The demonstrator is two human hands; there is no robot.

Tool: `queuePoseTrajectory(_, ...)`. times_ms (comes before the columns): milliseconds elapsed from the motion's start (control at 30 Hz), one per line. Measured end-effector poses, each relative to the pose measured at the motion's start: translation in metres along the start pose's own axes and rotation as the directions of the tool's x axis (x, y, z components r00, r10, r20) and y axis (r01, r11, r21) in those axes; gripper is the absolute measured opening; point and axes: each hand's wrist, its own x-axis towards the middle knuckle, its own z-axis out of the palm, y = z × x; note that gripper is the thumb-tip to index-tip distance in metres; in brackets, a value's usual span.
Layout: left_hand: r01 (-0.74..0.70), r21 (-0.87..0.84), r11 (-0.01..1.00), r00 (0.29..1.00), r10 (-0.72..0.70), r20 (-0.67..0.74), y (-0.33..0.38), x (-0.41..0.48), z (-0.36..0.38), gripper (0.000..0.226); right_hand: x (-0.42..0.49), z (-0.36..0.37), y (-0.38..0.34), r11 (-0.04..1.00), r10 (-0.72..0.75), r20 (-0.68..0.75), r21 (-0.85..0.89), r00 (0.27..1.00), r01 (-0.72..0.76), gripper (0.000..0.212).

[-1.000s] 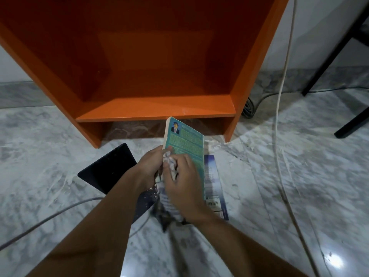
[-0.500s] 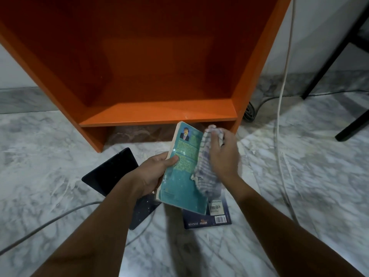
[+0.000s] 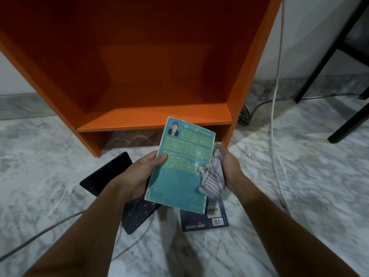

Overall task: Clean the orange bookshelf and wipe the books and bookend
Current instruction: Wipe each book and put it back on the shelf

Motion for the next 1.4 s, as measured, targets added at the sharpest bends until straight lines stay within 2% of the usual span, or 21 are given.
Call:
queuePoseTrajectory(67,-0.017,-0.03,0.999,0.999,0.016,-0.045,0.002,0.003,0.002,0.029,-0.022,0.008,-0.002,0.981,0.041,0.257,0.174,0.966,-0.088,0.058)
queuePoseTrajectory(133,-0.006,-0.011,1.0,0.994,0.005,-0.105,0.001,0.009,0.003,0.029,-0.039,0.014,-0.011,0.975,0.01,0.384,0.201,0.923,-0.094,0.041)
queuePoseTrajectory(200,0.037,0.082,0.996,0.981,-0.02,-0.195,0.0,0.014,0.003,0.033,-0.048,0.019,-0.016,0.989,-0.07,0.395,0.149,0.916,0.012,0.035)
queuePoseTrajectory(267,0.081,0.203,0.976,0.957,-0.02,-0.288,0.0,0.022,0.005,0.043,-0.048,0.024,-0.022,0.987,-0.16,0.334,0.066,0.929,0.146,0.037)
queuePoseTrajectory(367,0.089,0.317,0.944,0.92,0.044,-0.39,0.015,0.022,0.019,0.065,-0.053,0.038,-0.032,0.935,-0.309,0.239,-0.101,0.92,0.34,0.025)
queuePoseTrajectory(467,-0.018,0.253,0.967,0.955,0.092,-0.283,0.038,0.015,0.033,0.086,-0.069,0.063,-0.036,0.752,-0.55,0.252,-0.266,0.797,0.603,0.012)
queuePoseTrajectory(533,-0.118,0.097,0.988,0.985,0.129,-0.114,0.05,0.002,0.041,0.085,-0.08,0.078,-0.03,0.63,-0.642,0.275,-0.343,0.716,0.697,0.009)
queuePoseTrajectory(600,-0.163,-0.004,0.987,0.985,0.163,-0.059,0.058,-0.007,0.039,0.083,-0.088,0.092,-0.022,0.516,-0.714,0.301,-0.383,0.631,0.766,0.01)
queuePoseTrajectory(700,-0.222,-0.123,0.967,0.974,0.213,-0.076,0.051,-0.01,0.028,0.062,-0.091,0.105,-0.007,0.312,-0.765,0.423,-0.416,0.486,0.854,0.02)
queuePoseTrajectory(733,-0.199,-0.177,0.964,0.978,0.184,-0.099,0.046,-0.009,0.024,0.061,-0.091,0.107,-0.002,0.256,-0.747,0.477,-0.436,0.462,0.863,0.028)
queuePoseTrajectory(800,-0.15,-0.278,0.949,0.983,0.114,-0.144,0.039,-0.006,0.018,0.075,-0.085,0.108,0.005,0.159,-0.725,0.533,-0.487,0.437,0.859,0.039)
queuePoseTrajectory(900,-0.161,-0.263,0.951,0.98,0.122,-0.157,0.037,-0.002,0.019,0.086,-0.073,0.1,0.01,-0.047,-0.778,0.524,-0.599,0.347,0.799,0.036)
queuePoseTrajectory(933,-0.176,-0.244,0.954,0.976,0.136,-0.172,0.038,-0.001,0.02,0.081,-0.067,0.096,0.008,-0.055,-0.8,0.49,-0.635,0.346,0.771,0.035)
queuePoseTrajectory(967,-0.195,-0.229,0.954,0.969,0.15,-0.197,0.039,0.0,0.021,0.074,-0.059,0.09,0.005,-0.01,-0.818,0.432,-0.673,0.381,0.74,0.033)
queuePoseTrajectory(1067,-0.21,-0.188,0.96,0.956,0.161,-0.246,0.039,0.001,0.021,0.056,-0.033,0.069,-0.008,0.283,-0.777,0.162,-0.773,0.608,0.568,0.027)
queuePoseTrajectory(1133,-0.17,-0.146,0.975,0.961,0.131,-0.243,0.035,0.002,0.02,0.056,-0.021,0.058,-0.013,0.418,-0.725,0.078,-0.739,0.684,0.527,0.024)
queuePoseTrajectory(1200,-0.145,-0.09,0.985,0.964,0.12,-0.237,0.035,0.002,0.02,0.064,-0.025,0.061,-0.014,0.424,-0.734,0.157,-0.653,0.661,0.627,0.024)
queuePoseTrajectory(1233,-0.125,-0.065,0.99,0.966,0.106,-0.234,0.035,0.003,0.021,0.07,-0.032,0.067,-0.014,0.394,-0.728,0.252,-0.607,0.637,0.69,0.025)
queuePoseTrajectory(1333,-0.055,-0.002,0.998,0.979,0.053,-0.196,0.033,0.007,0.023,0.083,-0.05,0.088,-0.013,0.153,-0.648,0.608,-0.487,0.459,0.86,0.032)
queuePoseTrajectory(1367,-0.044,0.007,0.999,0.983,0.045,-0.177,0.032,0.007,0.023,0.083,-0.049,0.094,-0.016,0.084,-0.64,0.65,-0.472,0.41,0.878,0.033)
queuePoseTrajectory(1400,-0.029,0.023,0.999,0.989,0.032,-0.146,0.029,0.007,0.023,0.082,-0.043,0.098,-0.02,0.057,-0.651,0.645,-0.483,0.4,0.874,0.033)
